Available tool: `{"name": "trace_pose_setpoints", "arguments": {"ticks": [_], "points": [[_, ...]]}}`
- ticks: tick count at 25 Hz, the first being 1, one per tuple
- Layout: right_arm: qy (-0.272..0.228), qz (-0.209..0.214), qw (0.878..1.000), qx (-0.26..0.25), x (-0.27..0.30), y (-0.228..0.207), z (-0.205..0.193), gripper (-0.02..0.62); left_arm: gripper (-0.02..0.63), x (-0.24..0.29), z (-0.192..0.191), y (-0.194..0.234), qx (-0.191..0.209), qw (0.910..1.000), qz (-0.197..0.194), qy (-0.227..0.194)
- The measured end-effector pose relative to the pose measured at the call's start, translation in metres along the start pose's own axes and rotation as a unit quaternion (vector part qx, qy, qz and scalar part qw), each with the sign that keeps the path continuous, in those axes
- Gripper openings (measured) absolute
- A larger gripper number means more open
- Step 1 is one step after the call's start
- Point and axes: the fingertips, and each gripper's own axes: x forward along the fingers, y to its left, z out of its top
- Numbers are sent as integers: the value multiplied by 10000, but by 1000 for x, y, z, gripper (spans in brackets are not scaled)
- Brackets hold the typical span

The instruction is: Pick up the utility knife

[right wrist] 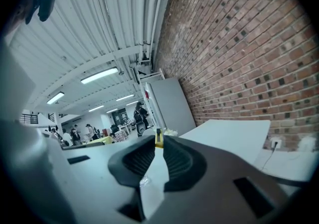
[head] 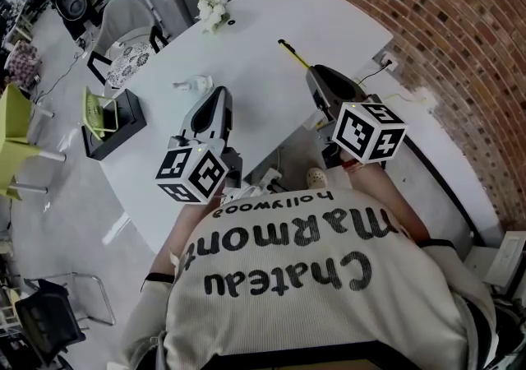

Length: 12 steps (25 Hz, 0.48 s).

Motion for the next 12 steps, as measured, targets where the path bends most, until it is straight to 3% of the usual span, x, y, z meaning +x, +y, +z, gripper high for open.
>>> {"name": "trace_pose_setpoints", "arguments": {"ticks": [12], "points": [[82,32,10000,-36,11,-8,6,52,2,14,0,2,-80,10000,31,4]]}}
